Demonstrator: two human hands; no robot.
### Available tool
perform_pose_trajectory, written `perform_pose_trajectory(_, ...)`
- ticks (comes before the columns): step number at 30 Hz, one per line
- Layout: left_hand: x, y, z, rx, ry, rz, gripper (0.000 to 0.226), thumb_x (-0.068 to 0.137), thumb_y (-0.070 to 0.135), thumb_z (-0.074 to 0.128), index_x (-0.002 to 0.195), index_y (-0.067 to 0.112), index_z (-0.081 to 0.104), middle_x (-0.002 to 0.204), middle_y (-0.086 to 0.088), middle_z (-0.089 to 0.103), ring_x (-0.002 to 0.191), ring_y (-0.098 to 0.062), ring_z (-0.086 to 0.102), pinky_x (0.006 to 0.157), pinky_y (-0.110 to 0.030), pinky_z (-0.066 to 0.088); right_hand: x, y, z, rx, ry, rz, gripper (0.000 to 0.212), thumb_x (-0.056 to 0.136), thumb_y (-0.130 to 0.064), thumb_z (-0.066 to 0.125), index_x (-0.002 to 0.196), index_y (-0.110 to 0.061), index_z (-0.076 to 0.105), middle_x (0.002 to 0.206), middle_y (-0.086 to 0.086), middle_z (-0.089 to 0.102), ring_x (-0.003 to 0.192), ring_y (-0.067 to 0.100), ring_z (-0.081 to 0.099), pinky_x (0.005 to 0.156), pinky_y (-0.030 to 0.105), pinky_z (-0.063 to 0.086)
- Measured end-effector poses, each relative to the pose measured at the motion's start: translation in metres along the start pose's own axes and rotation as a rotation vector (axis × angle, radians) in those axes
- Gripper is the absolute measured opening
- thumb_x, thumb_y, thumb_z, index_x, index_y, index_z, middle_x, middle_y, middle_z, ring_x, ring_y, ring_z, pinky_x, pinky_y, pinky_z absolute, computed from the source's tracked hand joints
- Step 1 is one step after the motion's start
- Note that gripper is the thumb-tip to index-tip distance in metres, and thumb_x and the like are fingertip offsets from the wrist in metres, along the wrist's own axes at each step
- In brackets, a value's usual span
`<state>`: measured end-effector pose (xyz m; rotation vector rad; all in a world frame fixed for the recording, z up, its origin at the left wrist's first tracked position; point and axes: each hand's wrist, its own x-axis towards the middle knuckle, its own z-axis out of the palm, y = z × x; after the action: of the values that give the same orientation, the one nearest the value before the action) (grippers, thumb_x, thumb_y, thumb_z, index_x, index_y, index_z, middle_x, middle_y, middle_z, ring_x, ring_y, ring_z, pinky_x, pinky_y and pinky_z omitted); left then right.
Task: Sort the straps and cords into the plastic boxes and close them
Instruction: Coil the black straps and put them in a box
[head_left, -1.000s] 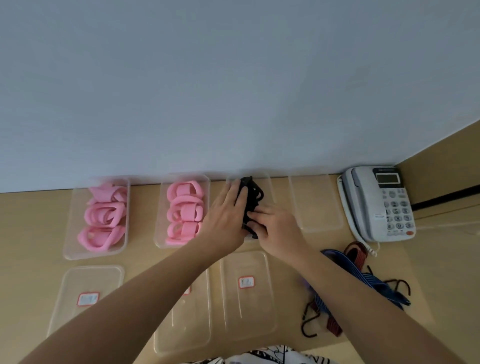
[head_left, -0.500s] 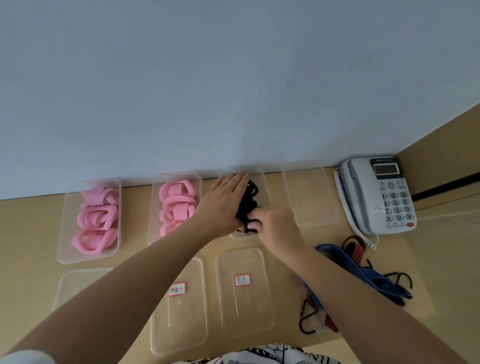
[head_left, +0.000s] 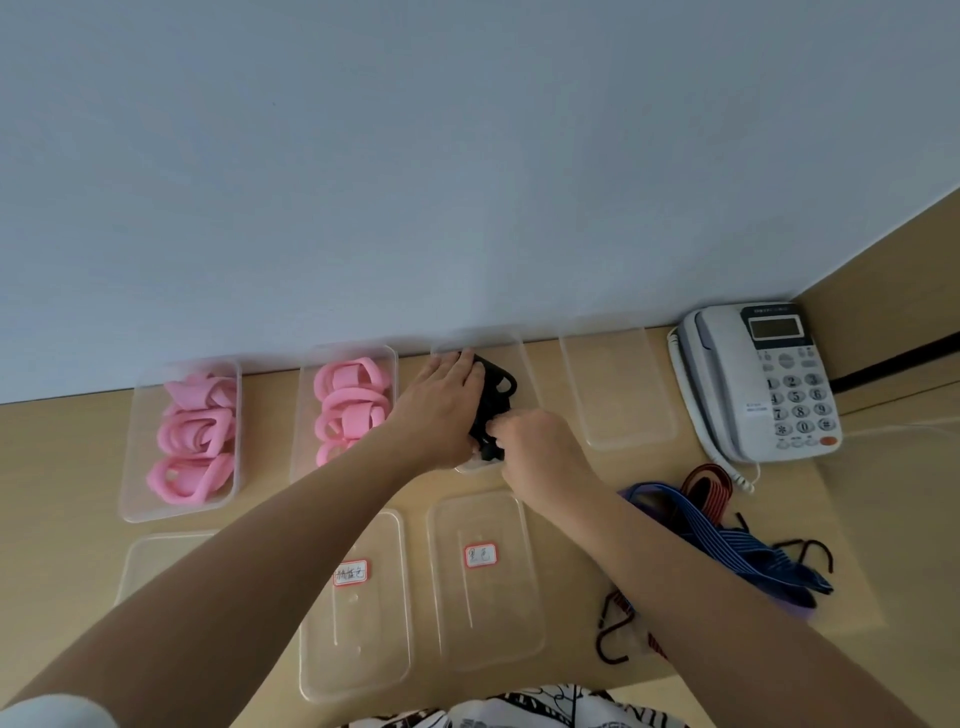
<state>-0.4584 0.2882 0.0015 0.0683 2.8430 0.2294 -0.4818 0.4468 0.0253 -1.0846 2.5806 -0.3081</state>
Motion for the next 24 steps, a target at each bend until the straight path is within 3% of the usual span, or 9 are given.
perform_pose_trajectory(3, -0.002, 0.004, 0.005, -0.022, -0.006, -0.014, 0.101, 0.084, 0.036, 0.068, 0.158, -0.001, 0.01, 0.167, -0.023, 0.006, 0.156, -0.034, 0.004, 0.127, -0.043, -0.003, -0.005, 0.0, 0.007, 0.119, 0.079, 0.008, 0.017, 0.084, 0.002, 0.057, 0.094, -0.004, 0.069, 0.09, 0.011, 0.067, 0.082, 0.03, 0.061, 0.064, 0.031, 0.038)
perform_pose_trajectory(5, -0.004, 0.003, 0.01, -0.039, 0.016, -0.01, 0.101, 0.084, 0.035, 0.065, 0.158, -0.001, 0.006, 0.168, -0.021, 0.002, 0.156, -0.034, -0.003, 0.127, -0.042, -0.006, -0.011, 0.002, 0.01, 0.192, 0.112, -0.034, 0.019, 0.083, 0.004, 0.058, 0.096, -0.004, 0.069, 0.092, 0.009, 0.067, 0.084, 0.028, 0.062, 0.068, 0.031, 0.045)
perform_pose_trajectory(8, -0.006, -0.001, 0.01, -0.135, 0.063, -0.004, 0.103, 0.083, 0.031, 0.066, 0.16, 0.005, 0.003, 0.169, -0.014, -0.004, 0.156, -0.03, -0.012, 0.126, -0.039, -0.006, -0.018, 0.009, 0.007, 0.296, 0.311, -0.017, 0.028, 0.085, 0.004, 0.063, 0.11, -0.004, 0.072, 0.109, 0.008, 0.073, 0.101, 0.025, 0.066, 0.088, 0.032, 0.054)
perform_pose_trajectory(12, -0.015, 0.004, 0.004, -0.444, 0.188, -0.088, 0.098, 0.08, 0.016, 0.063, 0.161, 0.018, 0.008, 0.17, -0.005, -0.004, 0.156, -0.025, -0.011, 0.123, -0.036, 0.002, -0.026, 0.015, 0.006, 0.332, 0.536, 0.147, 0.034, 0.085, 0.004, 0.067, 0.118, -0.002, 0.07, 0.121, 0.014, 0.07, 0.112, 0.031, 0.065, 0.097, 0.031, 0.047)
perform_pose_trajectory(15, -0.018, 0.016, 0.002, -0.719, 0.298, -0.344, 0.087, 0.088, 0.018, 0.059, 0.161, 0.021, 0.012, 0.17, 0.002, 0.007, 0.156, -0.015, 0.002, 0.116, -0.028, 0.006, -0.026, 0.012, 0.011, 0.415, 0.417, 0.23, 0.045, 0.094, -0.003, 0.062, 0.138, 0.0, 0.055, 0.146, 0.021, 0.052, 0.137, 0.033, 0.048, 0.113, 0.035, 0.035)
perform_pose_trajectory(18, -0.014, 0.028, 0.002, -0.975, 0.31, -0.464, 0.07, 0.093, 0.022, 0.057, 0.155, 0.017, 0.025, 0.155, -0.004, 0.034, 0.144, -0.025, 0.033, 0.107, -0.03, 0.032, -0.021, 0.006, 0.017, 0.503, 0.222, 0.273, 0.054, 0.102, -0.013, 0.052, 0.152, -0.003, 0.034, 0.162, 0.017, 0.028, 0.15, 0.027, 0.028, 0.116, 0.023, 0.02)
perform_pose_trajectory(20, -0.012, 0.036, 0.002, -1.009, 0.282, -0.473, 0.066, 0.097, 0.02, 0.052, 0.156, 0.02, 0.022, 0.159, -0.002, 0.025, 0.142, -0.027, 0.035, 0.109, -0.038, 0.037, -0.021, 0.002, 0.02, 0.476, 0.181, 0.245, 0.05, 0.103, -0.015, 0.051, 0.151, -0.008, 0.039, 0.165, 0.014, 0.022, 0.144, 0.028, 0.039, 0.112, 0.026, 0.034)
perform_pose_trajectory(22, -0.011, 0.04, 0.007, -0.948, 0.244, -0.468, 0.066, 0.1, 0.014, 0.047, 0.158, 0.02, 0.015, 0.168, -0.003, 0.003, 0.15, -0.032, 0.022, 0.119, -0.045, 0.03, -0.022, 0.0, 0.024, 0.359, 0.165, 0.204, 0.041, 0.103, -0.017, 0.051, 0.144, -0.011, 0.051, 0.165, 0.015, 0.02, 0.132, 0.03, 0.053, 0.101, 0.032, 0.048)
perform_pose_trajectory(24, -0.011, 0.043, 0.013, -0.857, 0.21, -0.441, 0.068, 0.103, 0.011, 0.043, 0.161, 0.017, 0.008, 0.168, -0.009, -0.016, 0.155, -0.036, 0.008, 0.123, -0.041, 0.022, -0.022, 0.001, 0.028, 0.232, 0.114, 0.188, 0.038, 0.103, -0.019, 0.049, 0.141, -0.013, 0.052, 0.167, 0.017, 0.012, 0.13, 0.029, 0.054, 0.097, 0.031, 0.05)
